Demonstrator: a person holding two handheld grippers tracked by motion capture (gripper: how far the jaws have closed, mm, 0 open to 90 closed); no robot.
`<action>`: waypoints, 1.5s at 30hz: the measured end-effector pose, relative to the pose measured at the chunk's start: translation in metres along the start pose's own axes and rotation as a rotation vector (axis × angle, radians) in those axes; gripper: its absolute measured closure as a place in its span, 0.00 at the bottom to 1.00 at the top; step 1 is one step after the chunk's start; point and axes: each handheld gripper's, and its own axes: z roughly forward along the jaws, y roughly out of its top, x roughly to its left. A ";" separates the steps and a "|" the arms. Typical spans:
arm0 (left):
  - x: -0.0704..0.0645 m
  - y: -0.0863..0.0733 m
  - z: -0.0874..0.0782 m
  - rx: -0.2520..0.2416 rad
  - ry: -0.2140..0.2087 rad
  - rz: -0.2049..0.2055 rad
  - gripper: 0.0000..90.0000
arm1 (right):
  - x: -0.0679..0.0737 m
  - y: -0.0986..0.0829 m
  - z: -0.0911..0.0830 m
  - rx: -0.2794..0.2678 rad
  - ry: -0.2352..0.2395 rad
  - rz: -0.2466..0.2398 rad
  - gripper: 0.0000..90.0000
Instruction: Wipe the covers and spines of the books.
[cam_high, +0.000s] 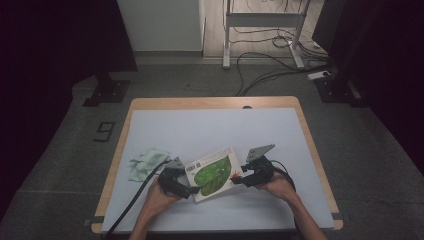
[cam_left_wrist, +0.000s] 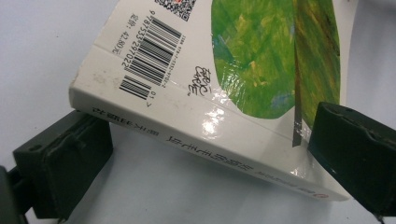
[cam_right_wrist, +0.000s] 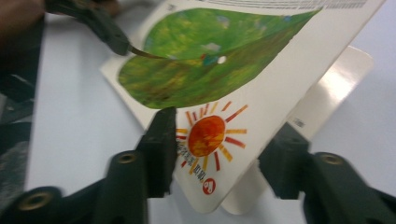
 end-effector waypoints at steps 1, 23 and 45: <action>0.000 0.000 0.000 -0.001 0.003 0.003 0.00 | -0.001 0.000 0.001 0.008 -0.009 0.003 0.49; -0.013 -0.004 -0.005 -0.054 0.029 0.034 0.14 | -0.014 0.000 0.012 -0.037 -0.124 0.137 0.29; -0.031 -0.009 -0.013 -0.085 0.014 0.016 0.41 | -0.012 0.001 0.018 -0.016 -0.100 0.180 0.36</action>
